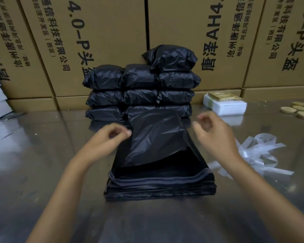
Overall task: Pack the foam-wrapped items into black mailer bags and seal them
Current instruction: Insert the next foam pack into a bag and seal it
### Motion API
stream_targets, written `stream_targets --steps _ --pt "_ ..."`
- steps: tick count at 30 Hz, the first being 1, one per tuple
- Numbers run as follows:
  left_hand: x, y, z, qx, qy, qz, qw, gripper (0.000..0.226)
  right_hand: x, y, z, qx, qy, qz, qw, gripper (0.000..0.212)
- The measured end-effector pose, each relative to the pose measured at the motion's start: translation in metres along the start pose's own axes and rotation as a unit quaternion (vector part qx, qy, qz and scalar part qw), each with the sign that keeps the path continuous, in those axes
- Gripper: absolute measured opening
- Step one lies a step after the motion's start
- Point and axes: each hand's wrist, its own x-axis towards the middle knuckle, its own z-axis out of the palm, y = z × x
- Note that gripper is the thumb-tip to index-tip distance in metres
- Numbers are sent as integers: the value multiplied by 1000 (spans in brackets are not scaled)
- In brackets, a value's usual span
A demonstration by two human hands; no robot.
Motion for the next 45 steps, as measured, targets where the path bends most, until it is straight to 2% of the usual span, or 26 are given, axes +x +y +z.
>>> stream_targets --steps 2,5,6,8,11,13,15,17,22,26,28,30,32,33,34,36,39,41,43,45 --pt "36 18 17 0 27 11 1000 63 32 -1 24 6 -69 -1 998 56" --pt "74 17 59 31 -43 -19 998 94 48 7 65 63 -201 49 976 105" --pt "79 8 74 45 -66 -44 996 99 44 16 77 65 -235 74 967 114" --pt "79 -18 94 30 -96 -73 992 102 34 39 91 55 -254 118 958 124" --pt "78 -43 103 97 -115 -33 988 112 25 65 96 31 -249 143 957 132" --pt "78 -46 102 133 -126 -20 983 115 20 75 96 -56 -248 110 961 120" --pt "75 -45 105 137 -109 -20 984 109 14 78 95 -128 -201 60 969 96" --pt "70 -41 105 134 -105 -22 985 102 10 73 90 -132 -185 43 973 83" --pt "52 -37 99 104 -134 -11 985 101 -11 67 67 -104 -151 25 983 75" --pt "23 -37 83 146 -158 50 975 93 -26 72 37 -99 -197 -6 975 71" --pt "11 -42 68 176 -159 46 970 85 -34 75 21 -56 -215 -11 975 72" --pt "-3 -49 49 133 -136 27 981 66 -42 79 4 -23 -192 -7 981 68" --pt "-21 -59 32 81 -104 33 991 41 -52 83 -12 -23 -158 -27 987 54" --pt "-30 -64 25 72 -105 45 991 37 -56 87 -21 -46 -159 -54 985 45" --pt "-39 -69 19 64 -116 58 989 42 -61 89 -28 -76 -176 -83 978 49" --pt "-55 -74 10 40 -145 67 986 64 -71 91 -38 -125 -231 -134 956 69" --pt "-67 -70 3 18 -216 76 973 72 -83 86 -39 -161 -285 -186 926 71" --pt "-69 -61 5 46 -259 87 961 68 -88 83 -33 -148 -297 -211 919 69" --pt "-69 -51 11 65 -248 105 961 57 -88 78 -25 -63 -264 -184 945 66" --pt "-66 -41 18 8 -194 120 974 36 -86 69 -19 67 -212 -102 970 39"
